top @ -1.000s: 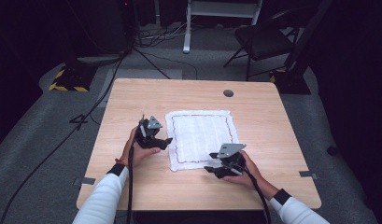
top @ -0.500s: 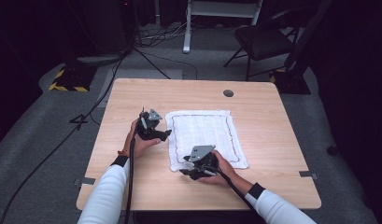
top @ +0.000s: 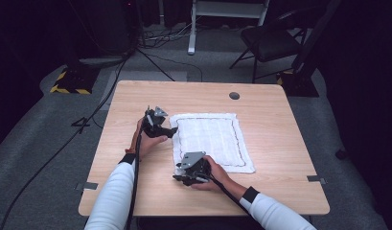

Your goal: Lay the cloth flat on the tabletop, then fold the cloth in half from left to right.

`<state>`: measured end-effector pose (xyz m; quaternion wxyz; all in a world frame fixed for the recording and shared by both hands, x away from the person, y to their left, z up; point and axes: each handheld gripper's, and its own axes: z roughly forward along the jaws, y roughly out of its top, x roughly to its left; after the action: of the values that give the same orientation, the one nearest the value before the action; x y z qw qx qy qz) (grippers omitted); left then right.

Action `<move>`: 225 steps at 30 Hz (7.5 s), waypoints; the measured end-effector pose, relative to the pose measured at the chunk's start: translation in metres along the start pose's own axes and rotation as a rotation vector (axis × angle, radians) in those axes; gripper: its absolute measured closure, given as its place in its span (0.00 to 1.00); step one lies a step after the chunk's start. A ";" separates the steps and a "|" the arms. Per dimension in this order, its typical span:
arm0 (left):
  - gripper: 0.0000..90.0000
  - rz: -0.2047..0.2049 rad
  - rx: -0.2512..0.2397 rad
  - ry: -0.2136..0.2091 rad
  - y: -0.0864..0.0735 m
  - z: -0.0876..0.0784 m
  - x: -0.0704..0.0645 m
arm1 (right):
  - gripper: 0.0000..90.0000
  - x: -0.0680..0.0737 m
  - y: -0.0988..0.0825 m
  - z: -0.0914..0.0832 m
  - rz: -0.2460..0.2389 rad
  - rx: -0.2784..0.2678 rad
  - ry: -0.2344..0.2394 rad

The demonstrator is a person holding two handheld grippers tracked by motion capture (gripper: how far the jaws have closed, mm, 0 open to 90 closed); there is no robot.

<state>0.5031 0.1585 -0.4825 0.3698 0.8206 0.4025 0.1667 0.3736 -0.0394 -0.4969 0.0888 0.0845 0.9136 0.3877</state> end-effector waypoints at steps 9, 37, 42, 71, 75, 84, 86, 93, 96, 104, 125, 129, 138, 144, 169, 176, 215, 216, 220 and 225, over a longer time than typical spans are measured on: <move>0.24 -0.059 -0.018 0.060 0.008 0.014 0.010 | 0.88 -0.005 0.000 0.001 0.034 0.003 -0.069; 0.86 -0.074 0.040 -0.028 0.015 0.039 0.018 | 0.96 -0.003 -0.006 -0.007 0.031 0.017 -0.042; 0.95 -0.080 0.027 -0.048 0.010 0.036 0.017 | 0.96 -0.005 -0.008 -0.009 0.041 0.012 -0.029; 0.95 -0.108 -0.036 -0.012 -0.006 0.003 0.028 | 0.97 0.001 0.012 -0.009 -0.013 -0.033 0.003; 0.95 -0.110 -0.050 -0.009 -0.007 -0.003 0.032 | 0.97 0.002 0.014 -0.010 -0.022 -0.038 0.002; 0.95 -0.109 -0.053 0.003 -0.007 -0.011 0.035 | 0.97 0.006 0.017 -0.013 -0.042 -0.044 -0.007; 0.95 -0.109 -0.054 0.004 -0.006 -0.012 0.035 | 0.97 0.006 0.018 -0.013 -0.047 -0.047 -0.016; 0.95 -0.098 -0.072 0.013 -0.001 -0.017 0.031 | 0.97 0.005 0.018 -0.023 -0.041 -0.069 -0.033; 0.95 -0.091 -0.072 0.011 0.003 -0.016 0.028 | 0.97 0.003 0.020 -0.031 -0.033 -0.088 -0.047; 0.96 -0.057 -0.094 0.000 0.017 -0.009 0.019 | 0.97 -0.005 0.017 -0.052 0.009 -0.126 -0.075; 0.95 0.046 -0.100 -0.013 0.066 0.021 -0.024 | 0.97 -0.017 -0.005 -0.099 0.068 -0.142 -0.172; 0.95 0.056 -0.105 -0.024 0.075 0.029 -0.034 | 0.97 -0.021 -0.013 -0.110 0.076 -0.134 -0.200; 0.95 0.101 -0.102 -0.040 0.097 0.044 -0.056 | 0.97 -0.029 -0.033 -0.135 0.116 -0.128 -0.274; 0.95 0.118 -0.093 -0.067 0.104 0.055 -0.070 | 0.97 -0.033 -0.047 -0.146 0.134 -0.115 -0.307; 0.95 0.119 -0.092 -0.105 0.113 0.082 -0.089 | 0.97 -0.040 -0.077 -0.161 0.192 -0.045 -0.346; 0.95 0.131 -0.086 -0.114 0.117 0.091 -0.098 | 0.97 -0.042 -0.085 -0.165 0.205 -0.032 -0.351; 0.78 0.106 -0.059 -0.054 0.121 0.120 -0.114 | 0.81 -0.052 -0.115 -0.159 0.324 0.109 -0.385; 0.76 0.106 -0.061 -0.055 0.120 0.117 -0.112 | 0.80 -0.053 -0.115 -0.160 0.328 0.109 -0.395; 0.72 0.112 -0.069 -0.056 0.118 0.106 -0.107 | 0.78 -0.055 -0.118 -0.163 0.347 0.115 -0.413; 0.63 0.093 -0.093 -0.036 0.120 0.098 -0.104 | 0.76 -0.056 -0.122 -0.160 0.360 0.142 -0.414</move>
<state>0.5588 -0.0178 -0.4571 0.4065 0.8233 0.3490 0.1875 0.3814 -0.2462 -0.4701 0.1971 0.3290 0.8712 0.3065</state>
